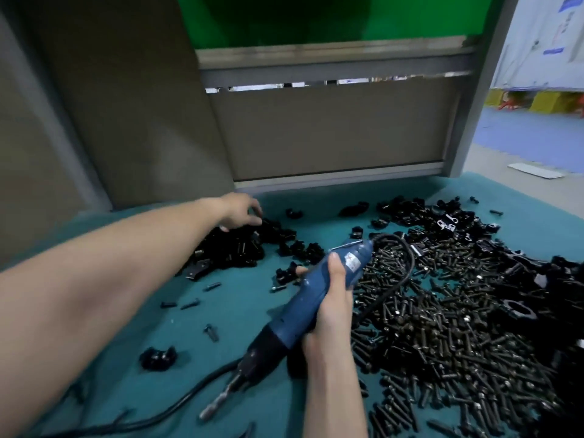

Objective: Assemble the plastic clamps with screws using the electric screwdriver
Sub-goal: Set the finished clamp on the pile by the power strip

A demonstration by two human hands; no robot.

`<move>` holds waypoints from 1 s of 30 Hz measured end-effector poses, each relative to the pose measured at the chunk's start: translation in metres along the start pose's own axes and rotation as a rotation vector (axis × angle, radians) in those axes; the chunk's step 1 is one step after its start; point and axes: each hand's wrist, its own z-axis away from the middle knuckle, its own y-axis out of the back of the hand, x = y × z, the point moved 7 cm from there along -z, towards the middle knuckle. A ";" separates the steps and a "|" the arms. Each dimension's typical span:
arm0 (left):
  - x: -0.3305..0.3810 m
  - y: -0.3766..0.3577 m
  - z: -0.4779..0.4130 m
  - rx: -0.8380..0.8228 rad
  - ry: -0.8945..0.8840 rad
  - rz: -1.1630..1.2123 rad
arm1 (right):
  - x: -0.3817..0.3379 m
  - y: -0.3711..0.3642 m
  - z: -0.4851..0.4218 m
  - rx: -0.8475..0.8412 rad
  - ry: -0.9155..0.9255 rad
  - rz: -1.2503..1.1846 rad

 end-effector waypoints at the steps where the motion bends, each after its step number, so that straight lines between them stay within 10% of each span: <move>1: -0.005 -0.014 0.005 -0.035 -0.018 -0.018 | -0.008 -0.001 0.005 0.030 0.093 0.061; 13: -0.002 -0.039 0.039 0.258 -0.051 0.258 | -0.026 -0.012 0.027 0.170 0.225 0.856; 20: -0.002 -0.008 0.105 0.324 -0.036 1.305 | -0.046 -0.026 0.050 0.256 0.324 1.111; 26: 0.032 -0.013 0.202 0.340 -0.189 1.659 | -0.081 -0.102 0.103 -0.403 0.374 0.802; 30: 0.037 -0.037 0.248 0.469 -0.057 1.633 | -0.074 -0.086 0.127 -0.465 0.342 0.884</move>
